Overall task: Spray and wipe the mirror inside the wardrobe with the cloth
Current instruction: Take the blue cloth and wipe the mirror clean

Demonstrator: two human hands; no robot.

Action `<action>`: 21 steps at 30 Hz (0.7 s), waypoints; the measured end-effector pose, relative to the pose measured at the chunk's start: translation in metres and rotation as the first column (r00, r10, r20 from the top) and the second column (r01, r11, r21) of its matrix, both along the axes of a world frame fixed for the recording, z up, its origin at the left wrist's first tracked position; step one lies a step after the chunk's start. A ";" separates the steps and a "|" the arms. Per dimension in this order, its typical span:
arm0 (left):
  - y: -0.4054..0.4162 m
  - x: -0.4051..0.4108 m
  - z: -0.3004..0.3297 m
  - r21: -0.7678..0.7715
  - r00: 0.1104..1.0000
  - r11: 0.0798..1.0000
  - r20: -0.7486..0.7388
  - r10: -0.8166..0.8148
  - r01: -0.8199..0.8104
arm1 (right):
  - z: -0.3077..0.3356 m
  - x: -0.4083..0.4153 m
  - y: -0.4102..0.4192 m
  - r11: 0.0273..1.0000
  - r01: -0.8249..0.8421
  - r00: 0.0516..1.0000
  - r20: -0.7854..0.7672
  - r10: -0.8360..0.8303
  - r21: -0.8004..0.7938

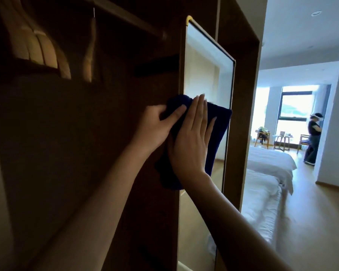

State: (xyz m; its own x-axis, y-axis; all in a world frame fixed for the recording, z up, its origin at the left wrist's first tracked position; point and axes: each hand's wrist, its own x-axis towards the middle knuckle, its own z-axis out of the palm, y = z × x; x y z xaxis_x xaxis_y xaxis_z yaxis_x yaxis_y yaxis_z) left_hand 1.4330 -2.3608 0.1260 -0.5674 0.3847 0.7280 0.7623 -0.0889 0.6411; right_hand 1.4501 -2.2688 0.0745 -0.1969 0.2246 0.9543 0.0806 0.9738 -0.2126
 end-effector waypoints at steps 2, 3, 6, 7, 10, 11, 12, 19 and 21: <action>-0.002 0.000 -0.004 -0.047 1.000 0.999 -0.007 0.012 -0.012 | -0.010 0.001 0.000 1.000 0.020 1.000 -0.020 -0.020 0.005; -0.003 -0.001 -0.007 -0.064 1.000 0.998 -0.014 0.026 -0.026 | -0.016 0.001 0.000 0.999 0.040 0.999 -0.029 -0.039 0.015; -0.003 0.000 -0.013 -0.106 0.998 0.993 -0.047 0.045 -0.050 | -0.039 0.001 0.001 0.987 0.128 0.992 -0.034 -0.125 0.092; -0.003 -0.001 -0.015 -0.116 0.997 0.992 -0.055 0.051 -0.057 | -0.049 0.001 0.000 0.982 0.147 0.989 -0.022 -0.145 0.122; -0.004 -0.003 -0.025 -0.163 0.995 0.982 -0.052 0.090 -0.097 | -0.085 0.002 -0.004 0.978 0.144 0.988 0.033 -0.150 0.150; -0.004 -0.004 -0.031 -0.183 0.994 0.977 -0.045 0.101 -0.107 | -0.095 0.002 -0.005 0.979 0.140 0.988 0.050 -0.149 0.145; -0.004 -0.004 -0.039 -0.202 0.993 0.972 -0.042 0.114 -0.120 | -0.104 0.002 -0.006 0.980 0.138 0.987 0.064 -0.148 0.140; 0.003 0.007 -0.056 -0.181 0.964 0.949 -0.122 0.238 -0.258 | -0.105 0.002 -0.007 0.981 0.145 0.984 0.084 -0.157 0.131; 0.004 0.009 -0.047 -0.156 0.955 0.946 -0.135 0.265 -0.284 | -0.094 0.000 -0.008 0.978 0.164 0.981 0.079 -0.175 0.128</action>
